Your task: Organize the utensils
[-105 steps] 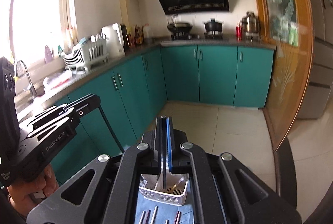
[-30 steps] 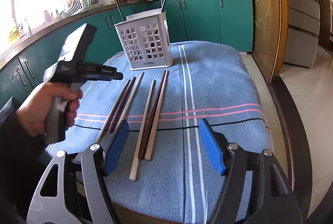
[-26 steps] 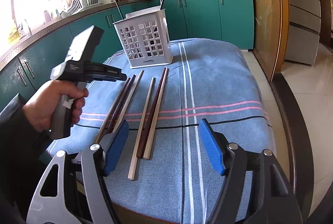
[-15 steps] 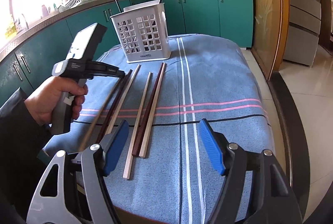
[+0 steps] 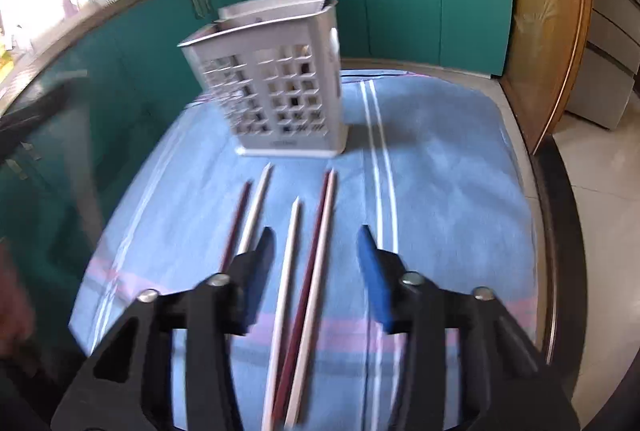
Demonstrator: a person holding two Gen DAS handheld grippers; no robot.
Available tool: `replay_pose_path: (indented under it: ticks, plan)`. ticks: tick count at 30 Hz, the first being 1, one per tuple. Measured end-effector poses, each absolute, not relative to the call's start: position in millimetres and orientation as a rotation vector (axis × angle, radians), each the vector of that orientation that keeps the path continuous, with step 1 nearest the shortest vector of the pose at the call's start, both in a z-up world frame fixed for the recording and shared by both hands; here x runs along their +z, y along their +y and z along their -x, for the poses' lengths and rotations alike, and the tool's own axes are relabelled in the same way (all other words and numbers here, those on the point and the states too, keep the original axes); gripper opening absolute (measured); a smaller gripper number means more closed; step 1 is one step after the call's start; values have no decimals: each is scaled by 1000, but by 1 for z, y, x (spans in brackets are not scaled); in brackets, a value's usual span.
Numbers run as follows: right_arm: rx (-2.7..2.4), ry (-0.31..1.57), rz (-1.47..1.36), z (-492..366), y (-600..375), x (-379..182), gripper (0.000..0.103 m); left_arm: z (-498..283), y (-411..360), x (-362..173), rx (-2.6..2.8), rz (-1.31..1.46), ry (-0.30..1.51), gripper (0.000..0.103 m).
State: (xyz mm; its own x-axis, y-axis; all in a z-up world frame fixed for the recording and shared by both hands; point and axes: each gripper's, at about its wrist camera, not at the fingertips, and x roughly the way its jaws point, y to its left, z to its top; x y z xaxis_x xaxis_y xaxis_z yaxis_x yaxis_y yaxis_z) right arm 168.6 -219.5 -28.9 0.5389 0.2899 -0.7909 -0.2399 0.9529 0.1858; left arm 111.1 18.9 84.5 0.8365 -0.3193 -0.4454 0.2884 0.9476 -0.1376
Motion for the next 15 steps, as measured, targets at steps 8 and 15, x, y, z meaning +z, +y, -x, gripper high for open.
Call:
replay_pose_path:
  ticks: [8, 15]
  plan:
    - [248, 1086, 18, -248, -195, -74, 23, -101, 37, 106, -331, 110, 442, 4]
    - [196, 1115, 77, -264, -186, -94, 17, -99, 51, 110, -316, 123, 434, 4]
